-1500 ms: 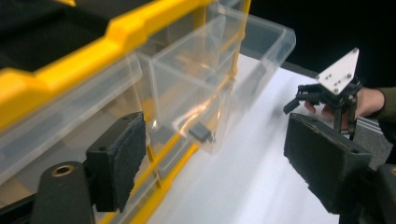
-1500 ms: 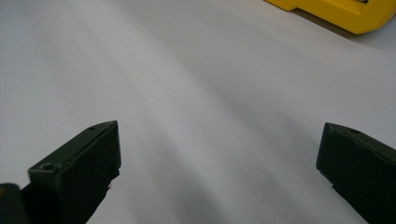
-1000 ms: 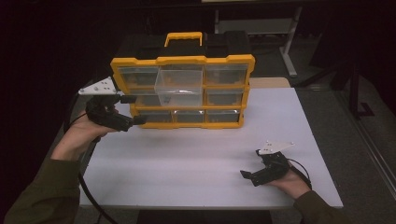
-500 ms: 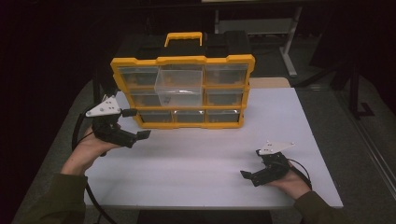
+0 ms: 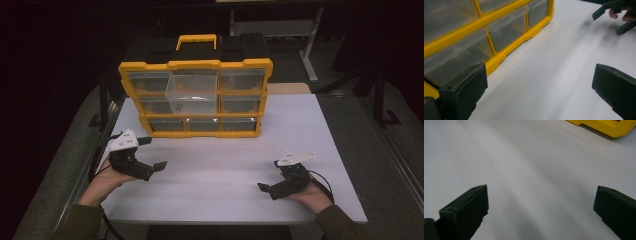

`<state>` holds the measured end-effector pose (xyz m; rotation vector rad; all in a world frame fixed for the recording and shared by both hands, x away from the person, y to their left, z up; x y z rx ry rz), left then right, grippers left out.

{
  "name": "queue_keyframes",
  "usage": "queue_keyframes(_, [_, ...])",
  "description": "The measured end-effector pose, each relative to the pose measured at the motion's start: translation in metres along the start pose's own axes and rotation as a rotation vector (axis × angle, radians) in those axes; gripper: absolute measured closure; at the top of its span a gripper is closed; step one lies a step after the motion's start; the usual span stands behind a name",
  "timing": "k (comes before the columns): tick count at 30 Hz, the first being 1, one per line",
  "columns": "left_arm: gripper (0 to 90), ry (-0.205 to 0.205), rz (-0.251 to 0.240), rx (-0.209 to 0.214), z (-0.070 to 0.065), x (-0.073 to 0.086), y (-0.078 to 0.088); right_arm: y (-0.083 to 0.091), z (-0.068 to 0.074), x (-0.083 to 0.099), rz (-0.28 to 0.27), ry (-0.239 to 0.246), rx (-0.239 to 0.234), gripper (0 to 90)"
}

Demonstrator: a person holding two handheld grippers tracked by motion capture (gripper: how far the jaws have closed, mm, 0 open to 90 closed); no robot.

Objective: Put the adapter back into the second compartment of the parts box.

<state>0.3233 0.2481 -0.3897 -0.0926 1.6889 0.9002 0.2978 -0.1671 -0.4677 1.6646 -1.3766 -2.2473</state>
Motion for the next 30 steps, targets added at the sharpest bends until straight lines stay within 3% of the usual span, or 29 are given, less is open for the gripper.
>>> queue_keyframes(17, [0.0,0.034,0.035,0.000,-0.005,0.050,-0.023,0.000,0.000,0.001,0.002,0.004,0.000,0.0])
queue_keyframes(20, [0.0,0.045,0.063,0.007,-0.005,0.058,-0.027,0.000,0.000,0.001,0.002,0.001,0.001,0.0])
queue_keyframes(30, [0.0,0.050,0.090,0.003,-0.005,0.064,-0.029,0.000,0.000,0.001,0.005,0.004,0.002,0.0])
Point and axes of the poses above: each handheld gripper's, and its own axes: y roughly backward along the jaws, x roughly out of its underside, z roughly to its left, the point moved 4 cm from there along -y, roughly forward along the jaws, and after that the axes turned 4 degrees about y, right-handed, at the moved point
